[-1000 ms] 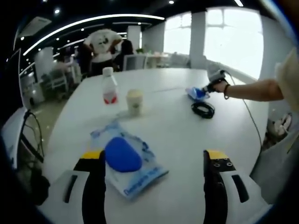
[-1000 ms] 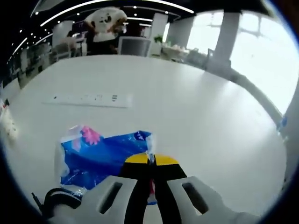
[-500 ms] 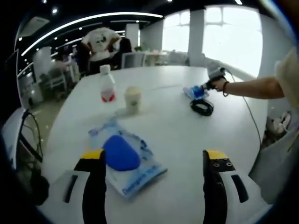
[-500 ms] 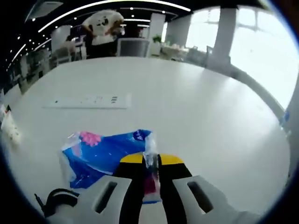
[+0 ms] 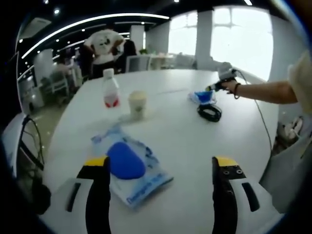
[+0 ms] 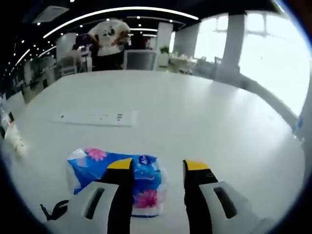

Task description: Arrange the tabletop items into an orderly group along one side of the table until the central work area is clear of visible clutter.

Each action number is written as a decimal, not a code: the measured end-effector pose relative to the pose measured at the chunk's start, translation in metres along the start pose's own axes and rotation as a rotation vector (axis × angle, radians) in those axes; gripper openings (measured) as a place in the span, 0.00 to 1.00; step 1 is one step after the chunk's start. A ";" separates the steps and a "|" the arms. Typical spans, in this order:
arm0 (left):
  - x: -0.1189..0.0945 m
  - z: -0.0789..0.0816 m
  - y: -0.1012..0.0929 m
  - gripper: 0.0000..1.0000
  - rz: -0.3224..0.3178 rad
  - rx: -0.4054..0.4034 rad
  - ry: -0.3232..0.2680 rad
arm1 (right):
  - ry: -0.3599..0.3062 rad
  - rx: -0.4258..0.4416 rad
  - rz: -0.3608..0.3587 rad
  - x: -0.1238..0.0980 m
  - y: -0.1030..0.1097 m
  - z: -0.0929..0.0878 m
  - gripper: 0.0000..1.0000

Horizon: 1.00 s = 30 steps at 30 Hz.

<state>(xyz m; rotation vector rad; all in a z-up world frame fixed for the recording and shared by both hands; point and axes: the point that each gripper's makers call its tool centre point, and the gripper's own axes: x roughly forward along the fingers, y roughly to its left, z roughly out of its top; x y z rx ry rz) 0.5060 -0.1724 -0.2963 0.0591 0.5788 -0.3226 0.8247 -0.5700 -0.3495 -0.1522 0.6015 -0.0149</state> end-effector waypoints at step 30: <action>-0.003 0.008 0.004 0.96 0.019 -0.003 -0.028 | -0.037 -0.001 0.242 -0.082 0.032 0.007 0.99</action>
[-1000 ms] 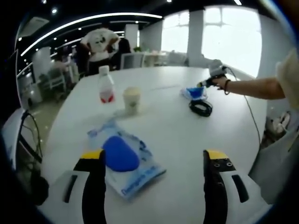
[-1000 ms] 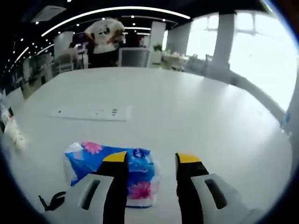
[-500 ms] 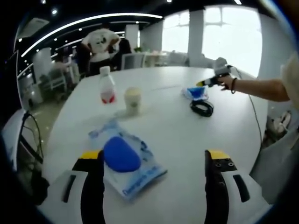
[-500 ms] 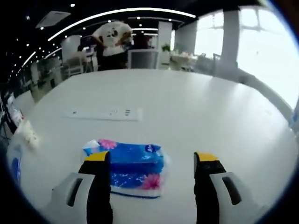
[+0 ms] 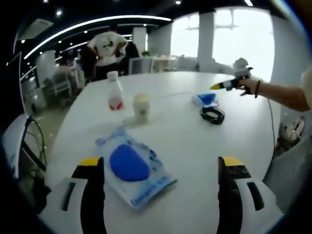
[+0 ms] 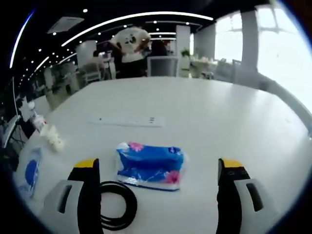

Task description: Arrange the tabletop items into an orderly group along one side of the table until the central work area is clear of visible clutter.

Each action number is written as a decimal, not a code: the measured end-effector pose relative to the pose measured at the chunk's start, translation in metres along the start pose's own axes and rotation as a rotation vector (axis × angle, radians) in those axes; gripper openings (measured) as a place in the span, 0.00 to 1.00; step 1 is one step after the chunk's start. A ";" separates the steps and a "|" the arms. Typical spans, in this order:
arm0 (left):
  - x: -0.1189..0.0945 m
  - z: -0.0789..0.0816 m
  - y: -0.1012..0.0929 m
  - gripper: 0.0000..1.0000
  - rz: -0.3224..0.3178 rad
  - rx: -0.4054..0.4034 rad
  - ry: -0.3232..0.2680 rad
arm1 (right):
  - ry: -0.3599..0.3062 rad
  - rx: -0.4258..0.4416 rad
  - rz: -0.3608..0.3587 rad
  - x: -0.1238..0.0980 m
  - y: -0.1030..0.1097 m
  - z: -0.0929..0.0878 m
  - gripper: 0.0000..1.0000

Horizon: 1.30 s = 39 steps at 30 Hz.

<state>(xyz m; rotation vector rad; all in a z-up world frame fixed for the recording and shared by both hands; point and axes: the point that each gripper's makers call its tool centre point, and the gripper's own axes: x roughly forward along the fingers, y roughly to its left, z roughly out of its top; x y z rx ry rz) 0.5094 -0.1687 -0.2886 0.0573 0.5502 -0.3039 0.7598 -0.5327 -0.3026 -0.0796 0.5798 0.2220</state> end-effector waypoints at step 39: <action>-0.013 0.040 0.071 0.99 -0.043 0.112 -0.004 | 0.087 -0.103 0.395 -0.109 0.226 -0.051 0.99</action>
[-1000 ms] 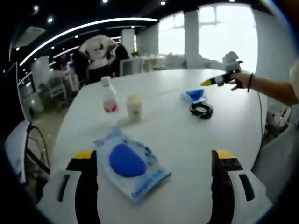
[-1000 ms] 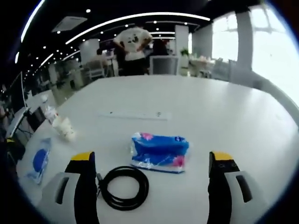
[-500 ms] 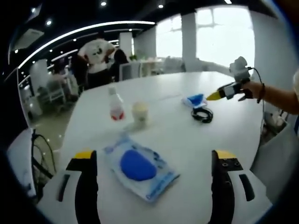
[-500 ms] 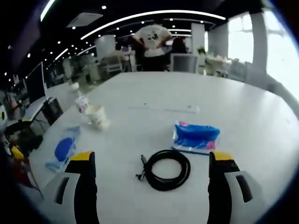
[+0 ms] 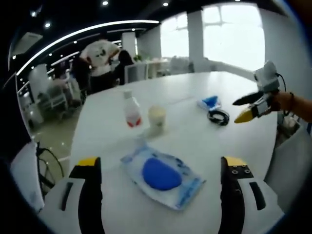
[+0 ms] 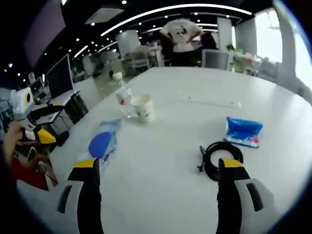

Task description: Arrange the tabletop items into an orderly group along one side of the table until the central work area is clear of visible clutter.

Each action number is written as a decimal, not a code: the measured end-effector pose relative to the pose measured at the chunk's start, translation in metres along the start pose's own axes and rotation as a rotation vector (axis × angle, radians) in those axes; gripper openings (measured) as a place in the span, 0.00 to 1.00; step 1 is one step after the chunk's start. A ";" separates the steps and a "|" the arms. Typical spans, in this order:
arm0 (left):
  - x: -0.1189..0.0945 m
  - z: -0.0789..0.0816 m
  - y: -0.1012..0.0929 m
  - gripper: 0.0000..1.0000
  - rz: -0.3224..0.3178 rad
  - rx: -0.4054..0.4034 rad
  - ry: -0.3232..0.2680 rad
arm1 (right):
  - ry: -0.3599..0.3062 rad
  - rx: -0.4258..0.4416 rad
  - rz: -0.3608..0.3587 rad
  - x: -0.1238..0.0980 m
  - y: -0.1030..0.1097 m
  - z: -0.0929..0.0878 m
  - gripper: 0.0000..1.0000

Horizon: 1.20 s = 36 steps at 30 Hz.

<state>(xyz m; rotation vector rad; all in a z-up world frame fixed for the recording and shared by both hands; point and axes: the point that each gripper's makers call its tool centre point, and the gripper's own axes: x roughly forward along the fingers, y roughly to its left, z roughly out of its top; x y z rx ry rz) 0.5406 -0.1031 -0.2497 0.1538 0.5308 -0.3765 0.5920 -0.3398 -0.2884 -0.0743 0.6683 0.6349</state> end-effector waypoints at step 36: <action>0.109 -0.042 0.060 0.89 -0.017 -0.001 0.107 | 0.133 0.014 0.311 0.070 0.137 -0.072 0.94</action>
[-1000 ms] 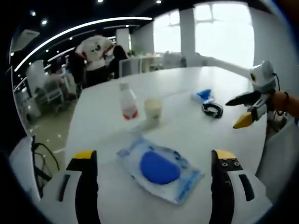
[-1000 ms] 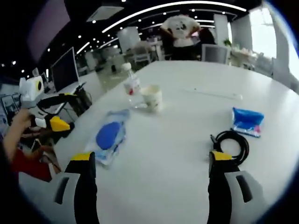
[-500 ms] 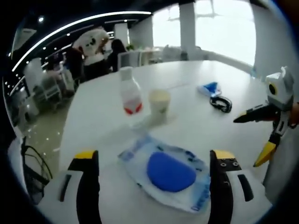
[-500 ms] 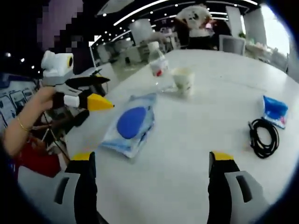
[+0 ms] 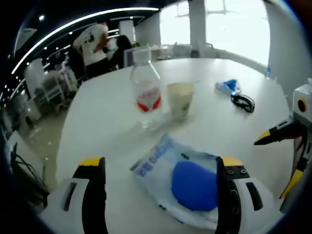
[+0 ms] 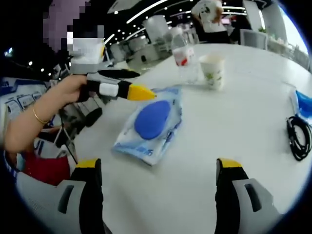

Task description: Arrange the tabletop items into an orderly group along one side of the table until the central work area is clear of visible clutter.

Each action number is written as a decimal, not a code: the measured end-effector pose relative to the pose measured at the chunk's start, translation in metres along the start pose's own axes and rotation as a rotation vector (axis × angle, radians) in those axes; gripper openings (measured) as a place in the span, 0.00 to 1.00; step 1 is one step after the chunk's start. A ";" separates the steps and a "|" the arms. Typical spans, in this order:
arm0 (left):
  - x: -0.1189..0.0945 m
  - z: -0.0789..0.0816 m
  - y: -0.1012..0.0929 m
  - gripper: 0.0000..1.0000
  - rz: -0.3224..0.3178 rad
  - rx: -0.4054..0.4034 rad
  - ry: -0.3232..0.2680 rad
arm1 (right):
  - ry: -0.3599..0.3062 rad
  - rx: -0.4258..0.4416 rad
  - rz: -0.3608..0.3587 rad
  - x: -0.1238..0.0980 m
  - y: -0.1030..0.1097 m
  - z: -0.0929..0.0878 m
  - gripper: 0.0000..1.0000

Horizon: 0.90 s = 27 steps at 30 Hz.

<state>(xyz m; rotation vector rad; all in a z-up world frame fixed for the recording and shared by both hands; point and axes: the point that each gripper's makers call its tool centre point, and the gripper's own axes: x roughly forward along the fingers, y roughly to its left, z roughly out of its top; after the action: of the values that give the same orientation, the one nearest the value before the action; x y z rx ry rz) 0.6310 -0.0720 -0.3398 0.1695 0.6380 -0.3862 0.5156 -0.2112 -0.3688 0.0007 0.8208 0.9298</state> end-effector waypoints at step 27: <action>0.024 -0.038 0.021 0.44 0.020 -0.137 0.093 | 0.008 0.427 -0.063 0.011 0.004 -0.010 0.49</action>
<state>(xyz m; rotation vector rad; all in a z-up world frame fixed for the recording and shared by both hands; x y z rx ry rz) 0.6362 -0.0500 -0.3836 0.0629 0.7518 -0.3153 0.5098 -0.2039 -0.3812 0.3402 1.0083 0.6817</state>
